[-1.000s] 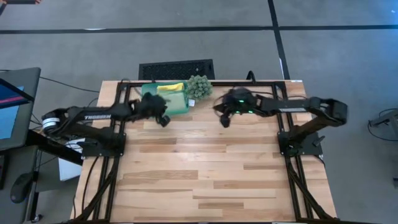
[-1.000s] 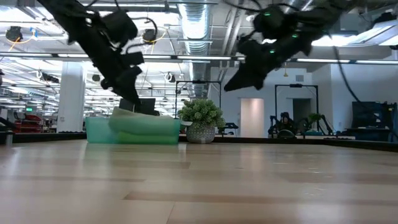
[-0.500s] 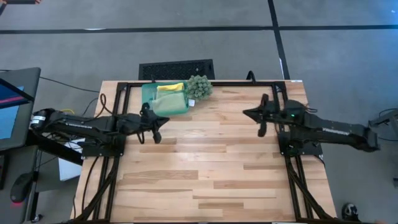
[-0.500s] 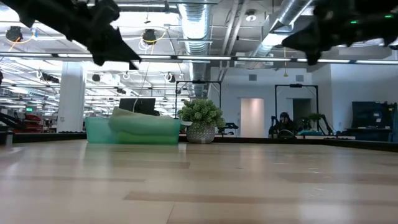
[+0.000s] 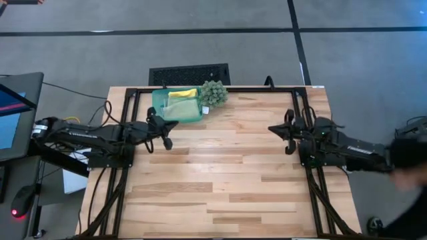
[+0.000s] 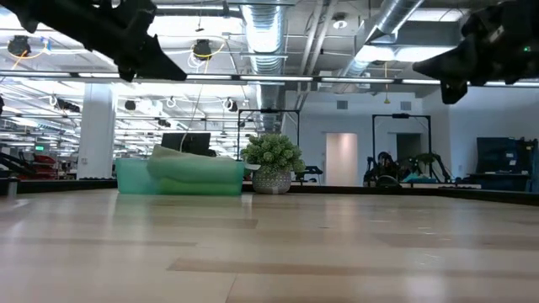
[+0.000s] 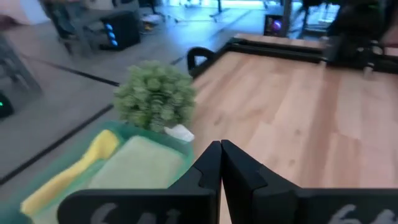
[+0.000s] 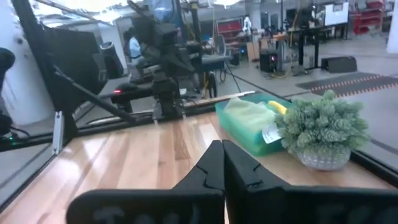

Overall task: Fold microfiber towels
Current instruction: Return to Home Position

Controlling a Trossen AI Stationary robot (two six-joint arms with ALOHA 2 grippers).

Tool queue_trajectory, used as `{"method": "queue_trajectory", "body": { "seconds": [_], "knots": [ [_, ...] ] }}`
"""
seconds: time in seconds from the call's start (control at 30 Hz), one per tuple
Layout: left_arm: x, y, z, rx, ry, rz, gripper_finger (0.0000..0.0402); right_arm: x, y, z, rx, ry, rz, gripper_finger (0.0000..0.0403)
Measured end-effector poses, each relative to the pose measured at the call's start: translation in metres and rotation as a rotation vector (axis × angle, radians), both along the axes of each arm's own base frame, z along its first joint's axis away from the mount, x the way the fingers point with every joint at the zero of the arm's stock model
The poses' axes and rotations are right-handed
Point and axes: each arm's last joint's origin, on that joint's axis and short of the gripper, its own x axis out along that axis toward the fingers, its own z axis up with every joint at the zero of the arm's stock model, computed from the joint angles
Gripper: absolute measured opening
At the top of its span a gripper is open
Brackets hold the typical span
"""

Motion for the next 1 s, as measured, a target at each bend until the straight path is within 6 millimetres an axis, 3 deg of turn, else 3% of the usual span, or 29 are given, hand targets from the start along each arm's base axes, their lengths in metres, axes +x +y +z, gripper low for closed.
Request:
{"method": "queue_trajectory", "body": {
  "seconds": [0.27, 0.4, 0.53, 0.83, 1.0],
  "knots": [
    [-0.002, 0.016, -0.025, 0.033, -0.131, -0.193, 0.0, -0.003, 0.009, -0.014, -0.015, -0.059, 0.081, 0.0008],
    [-0.018, 0.035, -0.036, 0.024, -0.15, -0.144, 0.0, 0.001, 0.013, -0.028, -0.067, -0.035, 0.129, 0.0012],
    [-0.039, 0.046, -0.038, 0.027, -0.216, -0.191, 0.0, 0.002, 0.015, -0.029, -0.084, -0.036, 0.149, 0.0009],
    [-0.077, 0.046, -0.043, 0.086, -0.367, -0.227, 0.0, 0.002, 0.017, -0.03, -0.083, -0.03, 0.172, 0.0025],
    [-0.089, 0.039, -0.046, 0.115, -0.351, -0.262, 0.0, 0.002, 0.017, -0.03, -0.083, -0.027, 0.162, 0.003]
  ]
}}
